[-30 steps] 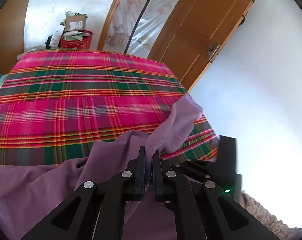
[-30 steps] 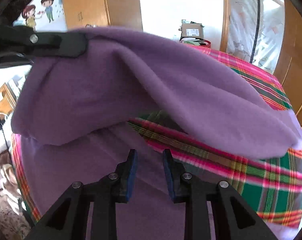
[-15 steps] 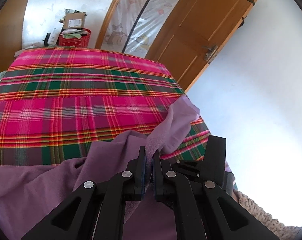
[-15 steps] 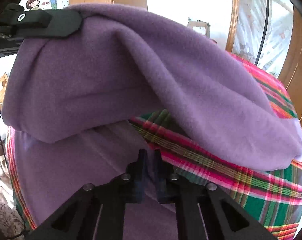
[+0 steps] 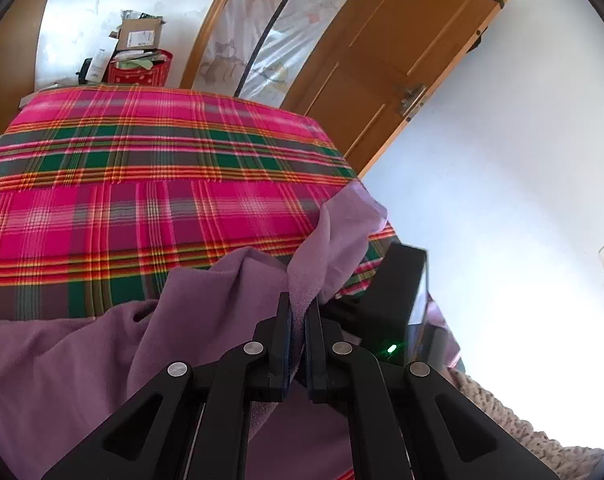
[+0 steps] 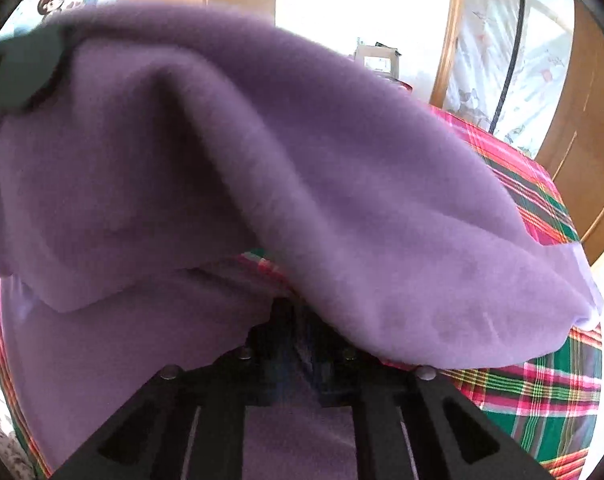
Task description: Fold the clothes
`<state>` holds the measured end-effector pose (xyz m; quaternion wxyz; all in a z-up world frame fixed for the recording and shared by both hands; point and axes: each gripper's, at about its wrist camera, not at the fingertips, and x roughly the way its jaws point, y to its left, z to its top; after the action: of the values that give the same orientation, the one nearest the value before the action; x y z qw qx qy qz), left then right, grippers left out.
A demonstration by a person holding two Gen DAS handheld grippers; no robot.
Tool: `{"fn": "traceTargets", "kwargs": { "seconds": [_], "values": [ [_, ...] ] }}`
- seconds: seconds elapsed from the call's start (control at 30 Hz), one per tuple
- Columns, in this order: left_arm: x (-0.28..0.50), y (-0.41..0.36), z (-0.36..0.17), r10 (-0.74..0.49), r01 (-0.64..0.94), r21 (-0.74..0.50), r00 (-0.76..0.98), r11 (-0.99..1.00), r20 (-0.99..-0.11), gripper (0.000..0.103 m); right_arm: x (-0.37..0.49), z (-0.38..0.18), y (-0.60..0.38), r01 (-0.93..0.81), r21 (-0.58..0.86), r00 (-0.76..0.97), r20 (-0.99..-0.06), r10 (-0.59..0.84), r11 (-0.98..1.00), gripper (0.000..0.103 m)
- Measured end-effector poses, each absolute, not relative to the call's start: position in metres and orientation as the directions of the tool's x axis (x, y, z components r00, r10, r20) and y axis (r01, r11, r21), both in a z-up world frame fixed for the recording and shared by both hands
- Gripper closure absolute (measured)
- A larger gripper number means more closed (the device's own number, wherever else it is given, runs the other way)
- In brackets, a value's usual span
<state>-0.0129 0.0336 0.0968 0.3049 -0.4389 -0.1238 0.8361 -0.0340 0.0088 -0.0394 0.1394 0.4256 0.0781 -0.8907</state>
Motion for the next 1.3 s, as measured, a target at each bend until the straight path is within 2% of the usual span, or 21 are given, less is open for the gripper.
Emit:
{"fn": "traceTargets", "kwargs": {
  "seconds": [0.27,0.5,0.6,0.7,1.0,1.3],
  "values": [
    [-0.004,0.045,0.079,0.602,-0.414,-0.452,-0.387,-0.791,-0.699,0.098,0.004,-0.031,0.054,0.211,0.164,-0.585,-0.769,-0.259,-0.964,0.082],
    [0.008,0.058,0.063,0.606,-0.441,-0.449,-0.332,-0.777,-0.723,0.098,0.042,-0.021,0.113,0.083,0.185,-0.619,-0.761,-0.196,-0.979,0.081],
    [0.013,0.062,0.055,0.6,-0.451,-0.441,-0.313,-0.776,-0.736,0.098,0.006,-0.019,0.135,0.01,0.182,-0.634,-0.759,-0.146,-0.983,0.081],
    [0.014,0.065,0.046,0.597,-0.451,-0.443,-0.29,-0.775,-0.748,0.098,0.007,-0.008,0.148,-0.014,0.235,-0.661,-0.731,-0.168,-0.972,0.081],
    [0.018,0.074,0.022,0.587,-0.452,-0.45,-0.225,-0.77,-0.778,0.098,-0.062,0.003,0.144,-0.048,0.304,-0.691,-0.698,-0.188,-0.951,0.081],
    [0.018,0.076,0.012,0.598,-0.448,-0.471,-0.197,-0.76,-0.777,0.098,-0.102,-0.003,0.162,-0.201,0.288,-0.644,-0.759,-0.095,-0.936,0.081]
  ]
}}
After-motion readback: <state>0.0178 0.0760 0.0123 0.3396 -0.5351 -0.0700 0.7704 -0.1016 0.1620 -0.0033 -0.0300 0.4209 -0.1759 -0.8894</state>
